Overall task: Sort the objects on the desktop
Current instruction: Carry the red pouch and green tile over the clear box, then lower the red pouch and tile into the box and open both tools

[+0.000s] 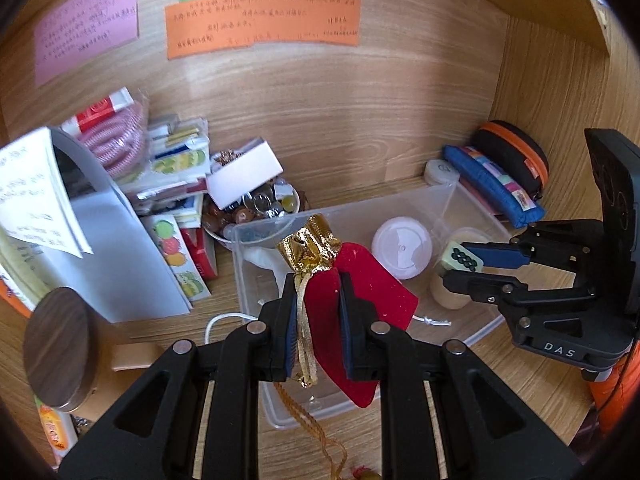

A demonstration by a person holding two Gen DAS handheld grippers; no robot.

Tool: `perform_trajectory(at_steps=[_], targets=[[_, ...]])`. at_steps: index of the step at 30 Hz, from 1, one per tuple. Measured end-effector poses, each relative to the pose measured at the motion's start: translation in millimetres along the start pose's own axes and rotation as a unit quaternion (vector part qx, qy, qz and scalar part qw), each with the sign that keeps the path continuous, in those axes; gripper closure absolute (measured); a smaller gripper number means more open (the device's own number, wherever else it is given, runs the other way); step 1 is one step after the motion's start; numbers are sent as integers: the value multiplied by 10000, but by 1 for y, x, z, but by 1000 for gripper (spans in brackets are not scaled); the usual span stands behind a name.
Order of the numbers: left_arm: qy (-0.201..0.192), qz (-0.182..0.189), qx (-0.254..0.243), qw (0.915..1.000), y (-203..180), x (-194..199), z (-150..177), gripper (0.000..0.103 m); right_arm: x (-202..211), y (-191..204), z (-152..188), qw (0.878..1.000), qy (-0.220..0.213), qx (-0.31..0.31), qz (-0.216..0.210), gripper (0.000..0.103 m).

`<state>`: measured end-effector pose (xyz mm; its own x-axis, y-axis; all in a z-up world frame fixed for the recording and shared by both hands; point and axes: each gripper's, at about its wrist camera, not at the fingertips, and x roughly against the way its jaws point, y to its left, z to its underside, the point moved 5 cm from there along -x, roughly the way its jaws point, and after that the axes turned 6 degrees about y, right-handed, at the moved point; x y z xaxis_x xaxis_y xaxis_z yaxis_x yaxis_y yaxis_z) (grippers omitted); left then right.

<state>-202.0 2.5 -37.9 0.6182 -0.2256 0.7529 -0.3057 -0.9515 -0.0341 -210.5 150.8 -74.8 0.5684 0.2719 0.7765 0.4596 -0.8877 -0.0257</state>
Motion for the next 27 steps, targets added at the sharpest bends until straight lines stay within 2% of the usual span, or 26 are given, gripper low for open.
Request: perform_trajectory(at_steps=[13,20,27], targets=[[244,93,-179,9995,-5,-28,10,86,-34,11,-1,9991,321,258,-17,81],[315,-67,-257,9991,-5,-36,14,86,-43,16,-3,9987,428,283,11,81],[298,-241,-379,9985,-7,-38,16,85,-42,16,-7,9990,362,262,39,81]])
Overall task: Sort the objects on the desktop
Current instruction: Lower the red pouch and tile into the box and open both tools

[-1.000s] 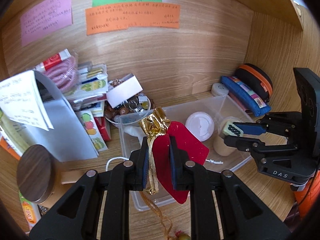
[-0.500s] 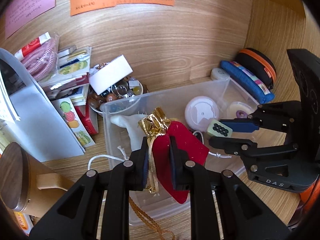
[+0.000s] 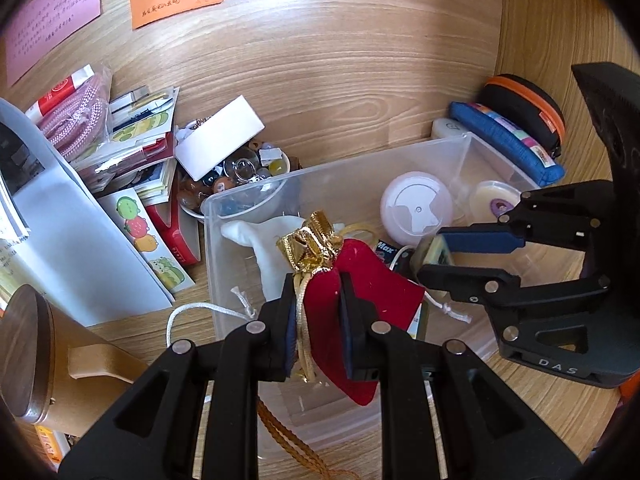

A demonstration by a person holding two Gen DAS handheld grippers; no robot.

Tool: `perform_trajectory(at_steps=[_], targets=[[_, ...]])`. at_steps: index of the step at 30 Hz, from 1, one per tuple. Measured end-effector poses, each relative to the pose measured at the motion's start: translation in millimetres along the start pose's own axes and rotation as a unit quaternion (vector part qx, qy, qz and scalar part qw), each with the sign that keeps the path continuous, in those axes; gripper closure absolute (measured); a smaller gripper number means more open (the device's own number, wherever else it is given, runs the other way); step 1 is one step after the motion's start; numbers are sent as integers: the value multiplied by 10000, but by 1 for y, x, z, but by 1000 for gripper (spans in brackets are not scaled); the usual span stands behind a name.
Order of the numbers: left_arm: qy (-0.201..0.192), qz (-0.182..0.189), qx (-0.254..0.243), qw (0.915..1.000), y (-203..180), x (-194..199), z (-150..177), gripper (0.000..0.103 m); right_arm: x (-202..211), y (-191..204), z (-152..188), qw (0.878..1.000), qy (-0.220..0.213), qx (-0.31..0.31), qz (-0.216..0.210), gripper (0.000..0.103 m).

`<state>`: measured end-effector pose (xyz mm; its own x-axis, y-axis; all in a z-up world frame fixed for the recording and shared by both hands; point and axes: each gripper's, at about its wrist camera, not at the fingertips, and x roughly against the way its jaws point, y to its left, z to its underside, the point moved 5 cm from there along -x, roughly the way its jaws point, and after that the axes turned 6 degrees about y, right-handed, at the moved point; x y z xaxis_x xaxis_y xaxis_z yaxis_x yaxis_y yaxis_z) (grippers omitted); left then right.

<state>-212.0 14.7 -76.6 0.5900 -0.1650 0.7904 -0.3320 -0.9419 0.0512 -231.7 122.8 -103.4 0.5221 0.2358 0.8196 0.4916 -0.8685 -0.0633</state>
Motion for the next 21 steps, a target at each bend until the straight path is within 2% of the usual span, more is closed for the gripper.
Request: perform_trajectory(at_steps=[5,8,13,15,16,21], targets=[[-10,-46,-26,10000,1,-1,2,84,2,-1,-2,10000,-51,3,-7,81],[1,-65,-40,10000,1,-2,3,75,3,-1,-2,9999,-100,13,-13,81],[-33,-177,-105,9998,-1,-2,3,69,3,-1,1,9998,-185,48,67,79],[-51,-209,-99,9997,-1,-1,3,52,4,-3,2,9998,-215,28,37,75],[-79,-243,-114,9996,-2,-1,3,49,5,-3,2,9997,-225,13,-7,74],[-153,-282,-216,9993,-7,2,1,45,17,-4,1,9989,-453,-25,79,54]])
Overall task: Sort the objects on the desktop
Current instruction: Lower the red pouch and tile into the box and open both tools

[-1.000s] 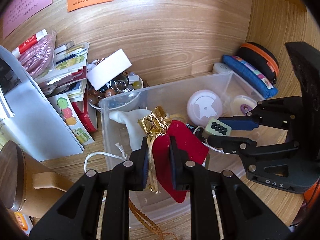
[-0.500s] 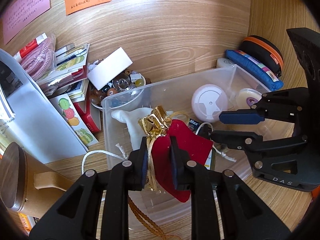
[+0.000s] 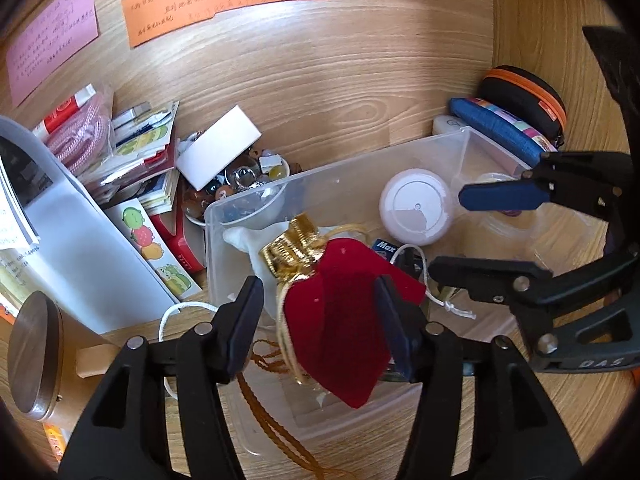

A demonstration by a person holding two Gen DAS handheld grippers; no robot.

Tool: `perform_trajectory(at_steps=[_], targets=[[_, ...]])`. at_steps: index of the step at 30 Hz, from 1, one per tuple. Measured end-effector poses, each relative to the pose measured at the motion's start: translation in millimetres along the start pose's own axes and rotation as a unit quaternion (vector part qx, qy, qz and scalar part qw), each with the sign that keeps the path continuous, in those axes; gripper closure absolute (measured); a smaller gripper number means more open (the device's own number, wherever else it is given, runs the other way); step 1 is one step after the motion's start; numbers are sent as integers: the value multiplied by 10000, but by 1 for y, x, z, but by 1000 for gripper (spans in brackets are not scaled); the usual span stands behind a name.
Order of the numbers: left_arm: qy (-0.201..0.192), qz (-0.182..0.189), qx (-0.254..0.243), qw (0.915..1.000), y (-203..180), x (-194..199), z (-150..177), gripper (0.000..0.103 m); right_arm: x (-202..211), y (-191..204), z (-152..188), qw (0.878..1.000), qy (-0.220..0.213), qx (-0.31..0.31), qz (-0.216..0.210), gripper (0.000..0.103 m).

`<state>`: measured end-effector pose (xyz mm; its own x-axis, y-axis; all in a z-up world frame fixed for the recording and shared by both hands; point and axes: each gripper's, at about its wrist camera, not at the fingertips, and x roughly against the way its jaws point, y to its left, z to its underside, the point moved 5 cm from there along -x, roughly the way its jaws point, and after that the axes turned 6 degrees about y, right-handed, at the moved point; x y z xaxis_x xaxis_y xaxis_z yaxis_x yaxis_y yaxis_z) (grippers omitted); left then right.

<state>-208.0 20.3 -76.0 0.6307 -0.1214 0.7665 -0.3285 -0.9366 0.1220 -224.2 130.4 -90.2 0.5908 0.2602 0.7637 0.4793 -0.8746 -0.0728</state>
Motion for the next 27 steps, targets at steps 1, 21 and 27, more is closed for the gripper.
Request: perform_trajectory(at_steps=[1,21,27], targets=[[-6,-15,-4,10000,0,0,0,44,2,-1,-1,10000,-39,-17,-34,54],[-188,-369,142,9990,2,54,9,25,51,-19,4,9976,-359,-594,-50,44],[-263,-511,313,9979,4,77,26,11,66,-7,24,9980,-329,-535,101,41]])
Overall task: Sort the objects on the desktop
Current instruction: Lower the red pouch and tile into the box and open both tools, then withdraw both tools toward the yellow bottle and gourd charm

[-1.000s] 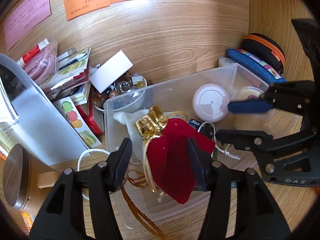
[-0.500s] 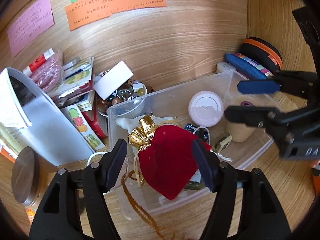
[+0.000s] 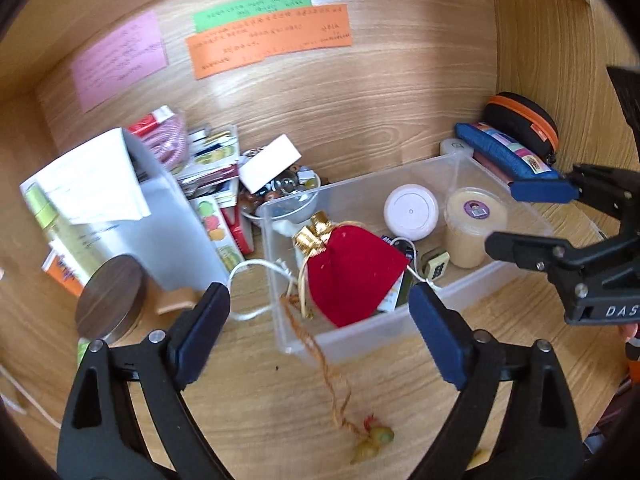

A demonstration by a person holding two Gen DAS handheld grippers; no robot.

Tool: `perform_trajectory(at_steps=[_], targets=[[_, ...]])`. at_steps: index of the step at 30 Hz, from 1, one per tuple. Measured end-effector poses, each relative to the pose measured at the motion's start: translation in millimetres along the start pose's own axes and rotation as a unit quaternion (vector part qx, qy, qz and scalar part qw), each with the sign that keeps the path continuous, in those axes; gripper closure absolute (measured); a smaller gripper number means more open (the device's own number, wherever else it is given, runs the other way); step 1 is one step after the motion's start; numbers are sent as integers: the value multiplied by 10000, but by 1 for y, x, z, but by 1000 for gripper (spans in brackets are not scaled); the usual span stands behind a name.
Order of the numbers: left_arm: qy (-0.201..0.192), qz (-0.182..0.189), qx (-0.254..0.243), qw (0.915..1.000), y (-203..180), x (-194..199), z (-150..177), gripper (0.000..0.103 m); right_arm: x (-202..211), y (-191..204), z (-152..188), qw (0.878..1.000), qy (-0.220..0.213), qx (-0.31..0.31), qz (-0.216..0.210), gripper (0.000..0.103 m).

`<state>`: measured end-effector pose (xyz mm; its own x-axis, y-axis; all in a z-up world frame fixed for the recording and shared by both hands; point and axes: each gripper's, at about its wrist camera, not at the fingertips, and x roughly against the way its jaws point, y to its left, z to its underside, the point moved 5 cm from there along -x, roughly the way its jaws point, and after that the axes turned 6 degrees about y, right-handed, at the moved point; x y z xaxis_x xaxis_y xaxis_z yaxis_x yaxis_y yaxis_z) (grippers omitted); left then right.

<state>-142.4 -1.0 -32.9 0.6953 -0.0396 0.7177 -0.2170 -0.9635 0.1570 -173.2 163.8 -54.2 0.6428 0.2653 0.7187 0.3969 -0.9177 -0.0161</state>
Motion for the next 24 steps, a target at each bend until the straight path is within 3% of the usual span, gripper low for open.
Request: perform_trajectory(at_steps=[15,24], targets=[[184,-200,317,9991,-14,37,81,8,29,27,67,9999,69,-56,129,35],[434,248,269,9984,-52,46,127,8,35,35,105,9994,184,-265,89,35]])
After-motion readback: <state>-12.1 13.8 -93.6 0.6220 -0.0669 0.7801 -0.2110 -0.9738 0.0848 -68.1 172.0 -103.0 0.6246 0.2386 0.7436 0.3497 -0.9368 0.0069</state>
